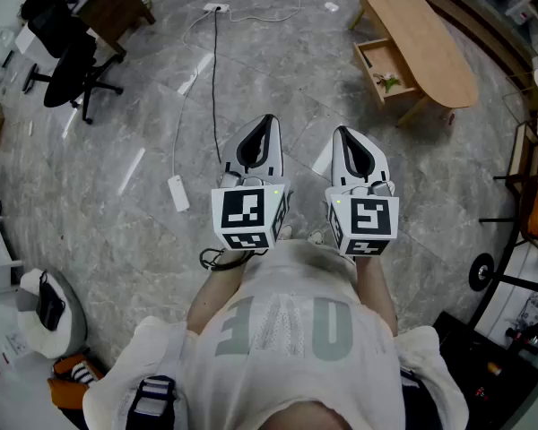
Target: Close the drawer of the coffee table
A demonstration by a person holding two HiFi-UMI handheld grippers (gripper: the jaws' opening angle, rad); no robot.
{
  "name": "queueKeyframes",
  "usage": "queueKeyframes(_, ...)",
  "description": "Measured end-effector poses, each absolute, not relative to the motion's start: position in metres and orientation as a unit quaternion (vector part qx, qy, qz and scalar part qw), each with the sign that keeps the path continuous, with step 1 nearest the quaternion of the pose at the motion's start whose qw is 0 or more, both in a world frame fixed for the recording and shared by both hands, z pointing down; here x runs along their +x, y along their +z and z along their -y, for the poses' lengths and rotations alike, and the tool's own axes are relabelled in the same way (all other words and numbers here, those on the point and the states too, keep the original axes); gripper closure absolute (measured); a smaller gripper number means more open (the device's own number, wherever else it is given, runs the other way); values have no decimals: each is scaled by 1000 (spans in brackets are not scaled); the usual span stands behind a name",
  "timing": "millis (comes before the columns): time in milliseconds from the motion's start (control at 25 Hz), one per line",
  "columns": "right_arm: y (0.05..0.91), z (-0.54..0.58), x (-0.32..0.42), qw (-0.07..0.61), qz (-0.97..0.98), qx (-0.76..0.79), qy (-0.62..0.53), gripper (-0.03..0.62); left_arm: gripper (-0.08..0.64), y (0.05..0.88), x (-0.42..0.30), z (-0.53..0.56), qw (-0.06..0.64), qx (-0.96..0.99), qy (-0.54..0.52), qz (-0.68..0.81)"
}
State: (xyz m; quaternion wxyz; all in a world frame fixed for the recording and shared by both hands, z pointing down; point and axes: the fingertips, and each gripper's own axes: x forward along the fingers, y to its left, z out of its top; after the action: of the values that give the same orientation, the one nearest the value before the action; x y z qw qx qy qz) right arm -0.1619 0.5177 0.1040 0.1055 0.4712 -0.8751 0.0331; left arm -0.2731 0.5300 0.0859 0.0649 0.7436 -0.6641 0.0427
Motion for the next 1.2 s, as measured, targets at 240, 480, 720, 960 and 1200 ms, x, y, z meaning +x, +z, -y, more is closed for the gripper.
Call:
queueKeyframes(240,103,-524,-163,104,879,463,31,586,552,88,-272,-532,63,743,47,665)
queueKeyframes(480,103,-528,-148,103,878,465,39,587,552,91,-263,-529,57,743,57,664)
queueKeyframes(720,105,-535,-121,87,886,452,50,587,552,96,-243,-523,59,734,54,674)
queueKeyframes(960,99,-520,-95,97,896,433,16,586,552,87,-231,-513,40,729,50,681)
queueKeyframes(1200,86,-489,-65,80,882,465,0,586,552,78,-224,-493,23,727,45,685)
